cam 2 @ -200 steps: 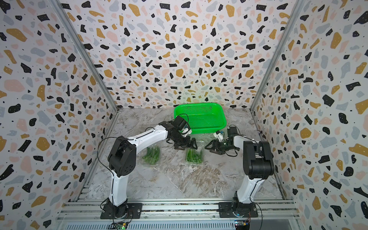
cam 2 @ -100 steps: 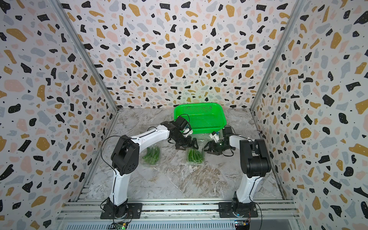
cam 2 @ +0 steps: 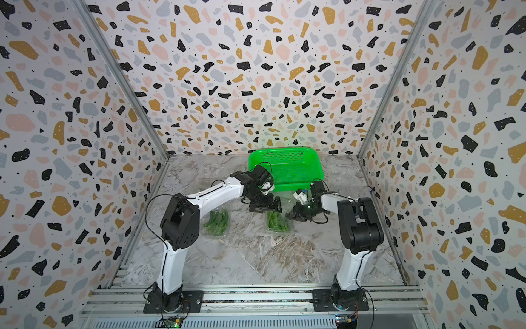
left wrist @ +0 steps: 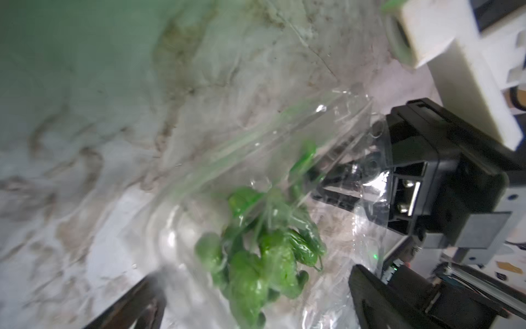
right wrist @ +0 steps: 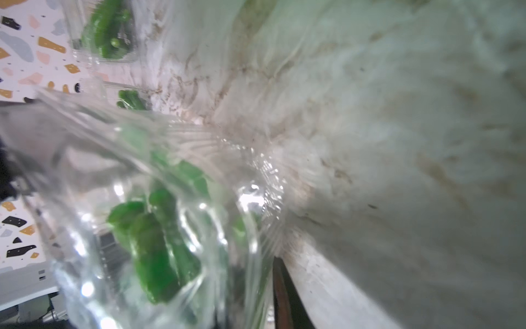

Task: Take small green peppers out of containers
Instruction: Open the packing box at the center of the board.

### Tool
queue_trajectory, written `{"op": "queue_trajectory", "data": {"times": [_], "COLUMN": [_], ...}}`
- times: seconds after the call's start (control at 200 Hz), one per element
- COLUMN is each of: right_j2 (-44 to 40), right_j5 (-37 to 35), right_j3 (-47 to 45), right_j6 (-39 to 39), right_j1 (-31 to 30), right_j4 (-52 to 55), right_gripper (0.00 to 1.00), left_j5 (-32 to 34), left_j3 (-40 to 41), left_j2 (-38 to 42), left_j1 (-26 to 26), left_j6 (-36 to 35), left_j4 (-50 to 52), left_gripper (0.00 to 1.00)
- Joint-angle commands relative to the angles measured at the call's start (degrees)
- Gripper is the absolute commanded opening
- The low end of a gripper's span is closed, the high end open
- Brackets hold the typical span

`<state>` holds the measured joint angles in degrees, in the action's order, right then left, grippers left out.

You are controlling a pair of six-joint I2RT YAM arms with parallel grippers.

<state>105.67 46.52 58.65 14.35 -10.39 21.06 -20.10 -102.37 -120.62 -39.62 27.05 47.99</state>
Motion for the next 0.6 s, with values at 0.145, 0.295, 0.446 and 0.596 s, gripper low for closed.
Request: {"op": "queue_trajectory", "data": {"times": [0.145, 0.295, 0.446, 0.596], "right_j2": [-5.00, -5.83, -5.43, -5.39], "right_j5": [-3.15, -4.33, -5.79, -7.22], "right_j3": [-1.28, -0.92, 0.67, 1.38], "right_j6": [4.18, 5.62, 6.50, 7.99], "right_j1": [-0.07, -0.57, -1.98, -3.90], "right_j4": [1.38, 2.97, 5.18, 5.88], "right_gripper": [0.10, 0.10, 0.10, 0.10], "left_j5": [16.48, 18.78, 21.95, 21.72], "left_j3": [-1.74, -0.70, -2.70, -4.77], "left_j2": [6.20, 9.03, 8.94, 7.72], "left_j1": [-0.50, -2.85, -8.38, -11.43], "left_j6": [-2.74, -3.89, -6.40, -5.30], "left_j4": [12.21, 12.70, 14.06, 13.65], "left_gripper": [1.00, 1.00, 1.00, 0.99]}}
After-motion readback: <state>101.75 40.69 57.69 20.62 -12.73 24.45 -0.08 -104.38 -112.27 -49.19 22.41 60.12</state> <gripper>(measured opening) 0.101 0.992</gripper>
